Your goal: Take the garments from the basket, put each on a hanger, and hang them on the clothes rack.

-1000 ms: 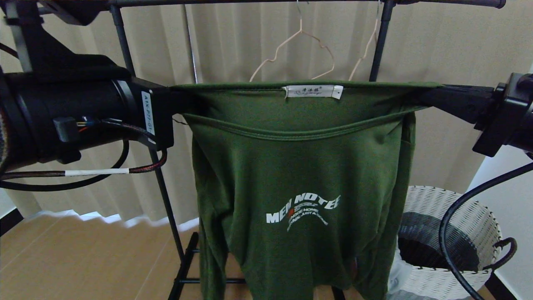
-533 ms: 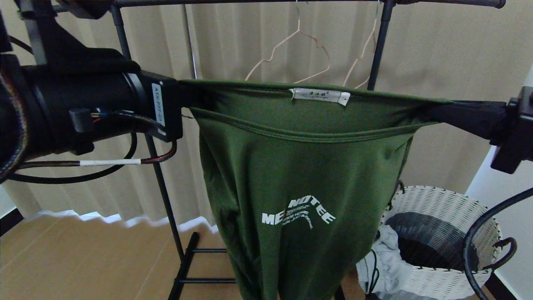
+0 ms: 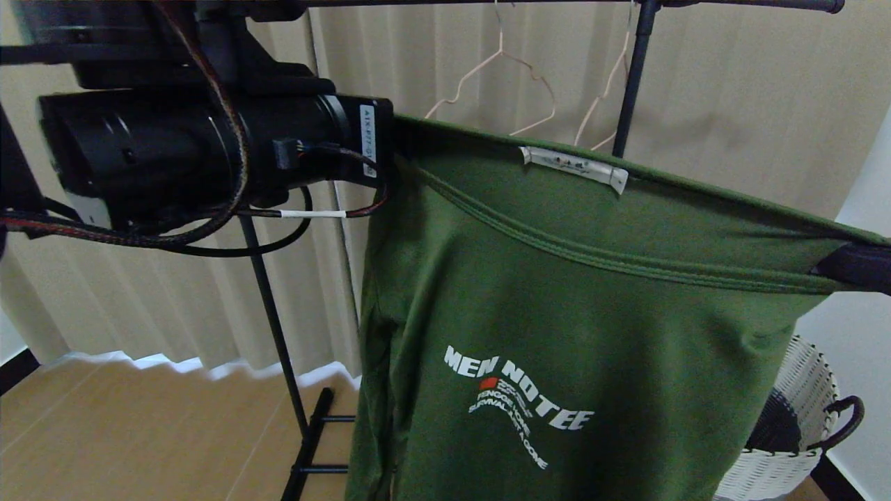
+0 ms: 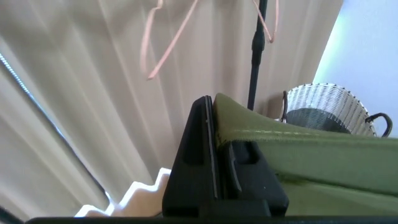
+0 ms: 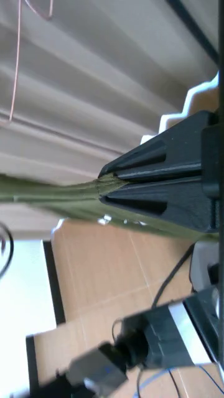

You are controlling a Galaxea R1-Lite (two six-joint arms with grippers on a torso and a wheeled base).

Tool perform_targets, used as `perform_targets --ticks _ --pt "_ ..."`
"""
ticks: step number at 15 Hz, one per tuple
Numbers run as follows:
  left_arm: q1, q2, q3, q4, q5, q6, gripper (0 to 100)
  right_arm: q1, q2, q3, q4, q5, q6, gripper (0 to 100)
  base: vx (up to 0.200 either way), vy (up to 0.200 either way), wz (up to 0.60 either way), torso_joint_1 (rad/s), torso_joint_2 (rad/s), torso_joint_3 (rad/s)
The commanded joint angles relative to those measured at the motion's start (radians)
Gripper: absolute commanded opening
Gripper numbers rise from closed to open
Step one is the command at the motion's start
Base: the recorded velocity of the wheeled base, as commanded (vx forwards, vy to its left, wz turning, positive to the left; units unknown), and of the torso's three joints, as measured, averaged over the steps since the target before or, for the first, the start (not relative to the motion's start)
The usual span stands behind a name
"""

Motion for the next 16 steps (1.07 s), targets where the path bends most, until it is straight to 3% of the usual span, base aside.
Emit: perform_targets --ticks 1,5,8,10,11,13,16 --pt "0.0 0.043 -0.017 -0.001 0.001 -0.001 0 0.004 -0.041 0.013 -0.001 0.006 -0.001 0 0.0 0.0 0.0 0.0 0.0 0.0" --pt "-0.001 0.007 0.009 0.007 -0.007 -0.001 0 -0.03 0.005 0.005 -0.016 -0.026 -0.005 0 0.0 0.0 0.0 0.0 0.0 0.0" --pt "0.0 -0.068 0.044 0.047 -0.03 -0.001 0 -0.037 0.089 -0.023 -0.042 -0.149 -0.012 0 0.0 0.0 0.0 0.0 0.0 0.0" --pt "0.0 -0.129 0.057 0.131 -0.116 -0.002 0 -0.037 0.146 -0.024 -0.111 -0.207 -0.017 0 0.0 0.0 0.0 0.0 0.0 0.0" --pt "0.0 -0.198 0.063 0.22 -0.212 -0.002 0 -0.037 0.201 -0.024 -0.203 -0.227 -0.017 0 0.0 0.0 0.0 0.0 0.0 0.0" --pt "-0.001 -0.273 0.078 0.297 -0.323 -0.001 0 -0.037 0.267 -0.027 -0.31 -0.227 -0.015 0 0.0 0.0 0.0 0.0 0.0 0.0" --pt "-0.006 -0.353 0.152 0.295 -0.471 0.007 0 -0.037 0.341 -0.047 -0.429 -0.22 -0.012 0 0.0 0.0 0.0 0.0 0.0 0.0"
